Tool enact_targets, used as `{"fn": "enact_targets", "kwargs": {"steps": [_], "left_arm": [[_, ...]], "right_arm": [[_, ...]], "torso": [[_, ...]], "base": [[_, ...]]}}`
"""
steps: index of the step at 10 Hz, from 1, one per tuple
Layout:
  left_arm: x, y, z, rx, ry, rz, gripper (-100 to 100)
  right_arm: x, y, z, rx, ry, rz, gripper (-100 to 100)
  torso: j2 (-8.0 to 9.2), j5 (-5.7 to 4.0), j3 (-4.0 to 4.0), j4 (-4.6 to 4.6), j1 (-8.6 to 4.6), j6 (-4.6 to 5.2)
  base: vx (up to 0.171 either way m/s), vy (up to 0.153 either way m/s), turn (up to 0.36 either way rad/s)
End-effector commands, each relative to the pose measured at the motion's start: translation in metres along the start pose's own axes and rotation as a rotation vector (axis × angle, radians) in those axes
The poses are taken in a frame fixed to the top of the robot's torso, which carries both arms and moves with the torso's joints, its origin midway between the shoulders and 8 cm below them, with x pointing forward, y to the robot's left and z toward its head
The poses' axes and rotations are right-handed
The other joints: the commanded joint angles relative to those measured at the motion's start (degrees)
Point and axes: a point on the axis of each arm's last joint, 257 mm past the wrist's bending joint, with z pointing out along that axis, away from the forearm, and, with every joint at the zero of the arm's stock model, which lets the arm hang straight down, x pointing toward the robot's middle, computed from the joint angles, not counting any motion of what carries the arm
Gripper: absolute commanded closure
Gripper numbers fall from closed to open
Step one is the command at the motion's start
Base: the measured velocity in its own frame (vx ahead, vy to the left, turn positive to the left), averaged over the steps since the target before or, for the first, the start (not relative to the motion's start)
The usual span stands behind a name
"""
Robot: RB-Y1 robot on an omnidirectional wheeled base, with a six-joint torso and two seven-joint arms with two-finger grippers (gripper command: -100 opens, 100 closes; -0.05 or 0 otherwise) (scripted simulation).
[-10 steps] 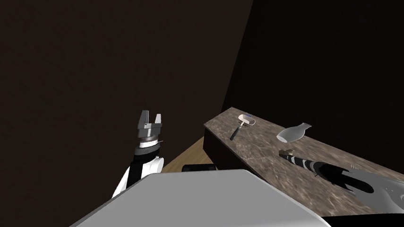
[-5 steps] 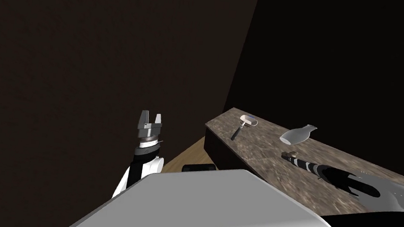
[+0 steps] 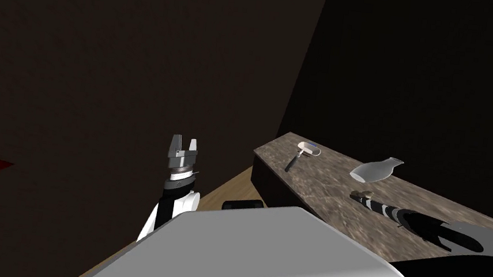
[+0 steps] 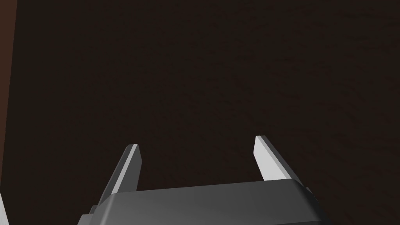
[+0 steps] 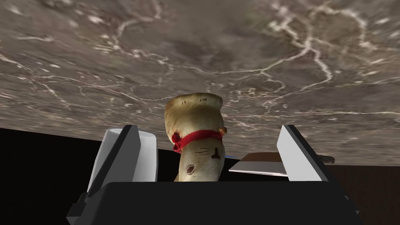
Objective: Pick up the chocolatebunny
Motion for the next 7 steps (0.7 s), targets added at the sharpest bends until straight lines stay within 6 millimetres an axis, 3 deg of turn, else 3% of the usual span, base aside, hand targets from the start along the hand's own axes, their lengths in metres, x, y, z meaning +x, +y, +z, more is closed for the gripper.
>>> {"fn": "enact_targets", "kwargs": {"steps": [1,2,4,5,7], "left_arm": [[0.000,0.000,0.000,0.000,0.000,0.000,0],[0.000,0.000,0.000,0.000,0.000,0.000,0],[0.000,0.000,0.000,0.000,0.000,0.000,0],[0.000,0.000,0.000,0.000,0.000,0.000,0],[0.000,0.000,0.000,0.000,0.000,0.000,0]], "right_arm": [[-0.002,-0.002,0.000,0.004,-0.010,0.027,-100],[0.013,-0.014,-0.006,0.027,0.012,0.003,-100],[0.007,-0.016,-0.006,0.033,-0.009,0.049,-100],[0.022,-0.028,-0.012,0.057,0.015,0.021,-100],[0.017,-0.030,-0.012,0.063,-0.005,0.063,-100]], "torso": [[0.00,0.00,0.00,0.00,0.00,0.00],[-0.06,0.00,-0.03,-0.01,0.00,0.03],[-0.02,0.01,-0.01,0.00,-0.02,0.02],[-0.05,0.00,-0.03,-0.01,-0.03,0.04],[0.00,0.00,0.00,0.00,-0.02,0.03]], "base": [[-0.018,-0.001,0.017],[-0.037,0.002,0.233],[-0.031,-0.007,0.060],[-0.045,0.000,0.232],[-0.034,-0.004,0.065]]}}
